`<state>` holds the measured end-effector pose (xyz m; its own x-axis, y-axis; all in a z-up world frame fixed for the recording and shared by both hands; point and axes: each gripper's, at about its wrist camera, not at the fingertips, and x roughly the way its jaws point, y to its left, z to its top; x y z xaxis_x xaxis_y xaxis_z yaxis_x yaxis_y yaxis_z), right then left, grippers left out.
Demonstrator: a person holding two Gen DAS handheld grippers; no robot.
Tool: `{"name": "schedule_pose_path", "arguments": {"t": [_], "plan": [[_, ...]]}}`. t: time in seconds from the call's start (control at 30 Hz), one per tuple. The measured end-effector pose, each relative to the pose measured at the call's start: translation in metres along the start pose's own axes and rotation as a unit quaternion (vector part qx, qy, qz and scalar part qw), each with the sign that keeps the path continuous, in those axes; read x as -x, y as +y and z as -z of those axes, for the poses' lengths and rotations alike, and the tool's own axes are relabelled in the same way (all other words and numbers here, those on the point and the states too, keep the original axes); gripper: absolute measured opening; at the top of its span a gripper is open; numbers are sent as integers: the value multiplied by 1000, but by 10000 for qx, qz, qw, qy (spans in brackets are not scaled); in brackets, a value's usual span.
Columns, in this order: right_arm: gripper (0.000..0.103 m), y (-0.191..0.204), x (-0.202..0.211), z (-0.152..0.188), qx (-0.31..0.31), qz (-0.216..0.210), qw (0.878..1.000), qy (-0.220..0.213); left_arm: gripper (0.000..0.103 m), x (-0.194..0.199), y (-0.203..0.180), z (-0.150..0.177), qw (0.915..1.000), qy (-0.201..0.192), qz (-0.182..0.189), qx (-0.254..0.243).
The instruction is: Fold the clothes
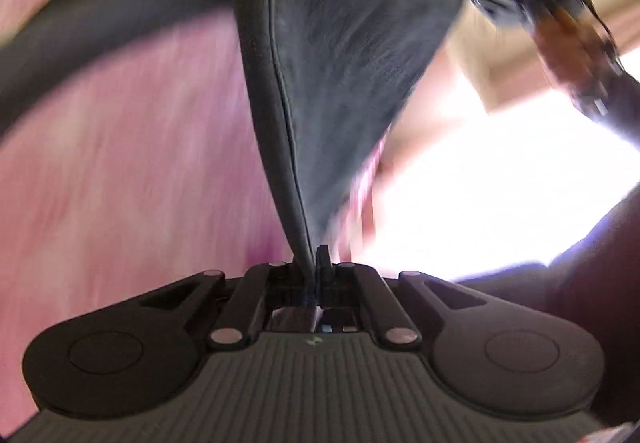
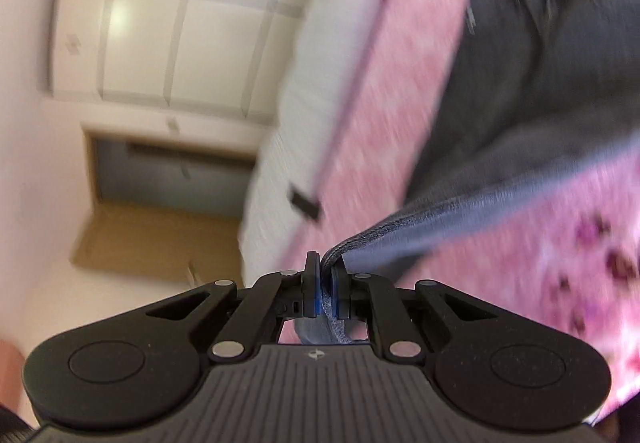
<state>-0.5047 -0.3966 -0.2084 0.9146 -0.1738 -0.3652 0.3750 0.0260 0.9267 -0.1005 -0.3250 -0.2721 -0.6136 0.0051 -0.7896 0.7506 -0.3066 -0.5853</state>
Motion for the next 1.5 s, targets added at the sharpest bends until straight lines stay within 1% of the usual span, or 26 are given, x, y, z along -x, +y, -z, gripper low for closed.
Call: {"name": "schedule_pose_path", "arguments": {"t": [0.07,0.13,0.17,0.2,0.23,0.27,0.33,0.37,0.4,0.43,0.5,0.6,0.67,0.7,0.73,0.8,0.87,0.97,1.03,1.1,1.17,1.23,1.37,1.4,1.43,1.5], "plan": [[12,-16,-23,27,-66,410,9975,564,2,15,9,33,9976,674,52,132],[12,-36,-47,57,-74,922,9901,1055,4,18,23,56,9928,1158,86,299],[13,-49,-57,70,-114,1299,9840,1216,6,15,29,63,9906,1319,65,349],[16,-62,-65,82,-166,1667,9767,1338,11,10,36,69,9890,1430,-59,360],[19,-73,-69,90,-247,2012,9696,1373,13,5,43,73,9875,1520,-241,344],[24,-83,-70,98,-326,2313,9625,1380,12,0,49,78,9858,1596,-419,309],[30,-95,-66,108,-461,2769,9508,1308,13,-8,60,83,9843,1570,-754,294],[35,-95,-60,110,-470,2882,9486,1221,14,-9,65,83,9845,1482,-881,308],[40,-92,-53,110,-425,3022,9455,1137,18,-8,69,82,9854,1353,-977,332],[40,-87,-47,108,-328,3153,9427,1042,23,-6,72,79,9863,1221,-1057,334],[40,-71,-37,96,-51,3228,9430,808,30,2,76,66,9881,894,-1224,264],[43,-44,-24,71,435,3224,9447,424,30,18,85,35,9872,402,-1537,151],[46,-28,-21,42,943,3171,9434,259,30,31,89,7,9834,23,-1808,145],[46,-20,-21,26,1194,3160,9410,195,34,36,92,-9,9807,-145,-1941,153],[46,-14,-21,8,1436,3154,9379,144,42,40,94,-25,9777,-294,-2074,170],[47,-7,-23,-32,1857,3110,9320,109,48,49,99,-57,9703,-592,-2337,205],[49,-7,-26,-76,2242,3062,9251,128,48,55,105,-89,9620,-852,-2580,271],[54,-18,-38,-157,2879,2977,9098,290,48,49,116,-132,9494,-1038,-2918,523],[54,-35,-54,-215,3256,2892,8991,441,52,38,124,-159,9396,-1098,-3156,736],[54,-56,-77,-271,3530,2873,8882,624,53,27,132,-182,9338,-1103,-3280,905],[54,-73,-96,-316,3714,2856,8801,767,53,9,138,-207,9279,-1003,-3454,982],[54,-88,-115,-355,3756,2775,8798,888,53,-6,142,-231,9280,-910,-3494,917],[56,-111,-155,-405,3736,2767,8787,1084,57,-24,158,-272,9272,-938,-3527,845],[56,-115,-164,-415,3797,2803,8740,1154,57,-28,165,-282,9274,-951,-3511,870],[56,-119,-172,-424,3916,2828,8668,1241,57,-33,171,-291,9285,-938,-3479,900],[56,-123,-188,-437,4186,2826,8519,1387,57,-45,185,-308,9337,-884,-3350,901]]}}
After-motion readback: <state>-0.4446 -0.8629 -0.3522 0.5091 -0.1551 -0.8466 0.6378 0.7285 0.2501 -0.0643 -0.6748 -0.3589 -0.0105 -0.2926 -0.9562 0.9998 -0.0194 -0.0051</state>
